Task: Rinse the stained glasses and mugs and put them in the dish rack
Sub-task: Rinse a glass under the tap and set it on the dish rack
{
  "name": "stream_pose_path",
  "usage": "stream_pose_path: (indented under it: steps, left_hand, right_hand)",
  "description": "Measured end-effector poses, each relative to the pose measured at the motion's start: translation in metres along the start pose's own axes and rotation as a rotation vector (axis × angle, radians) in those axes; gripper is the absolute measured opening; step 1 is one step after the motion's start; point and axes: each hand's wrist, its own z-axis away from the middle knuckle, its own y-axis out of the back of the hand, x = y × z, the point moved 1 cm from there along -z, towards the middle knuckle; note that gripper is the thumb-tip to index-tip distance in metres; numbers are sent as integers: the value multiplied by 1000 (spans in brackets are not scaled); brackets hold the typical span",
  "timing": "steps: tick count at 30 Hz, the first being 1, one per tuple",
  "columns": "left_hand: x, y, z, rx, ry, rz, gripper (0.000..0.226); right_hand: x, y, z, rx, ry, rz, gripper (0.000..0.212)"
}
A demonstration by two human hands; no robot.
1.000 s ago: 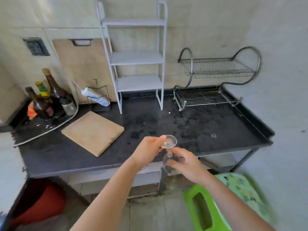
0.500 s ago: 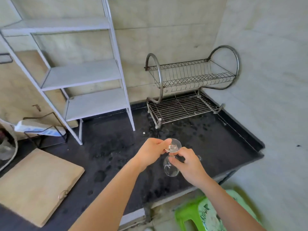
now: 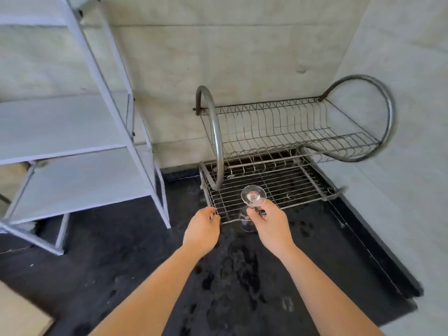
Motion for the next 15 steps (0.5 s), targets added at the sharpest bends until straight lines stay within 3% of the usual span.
stream_pose_path:
  steps: [4,10,15]
  left_hand:
    - [-10,-23,-37,-62,29,-119,56]
    - [-10,-44,-63,-54,33,-220,59]
    - [-13,-47,-63,-30,57,-329,55]
  right_hand:
    - [12,-16,-60,-47,48,-13,14]
    - [12,-45,-127,-30,41,-218,18]
    - [5,-70,-164,-60,162,-75,17]
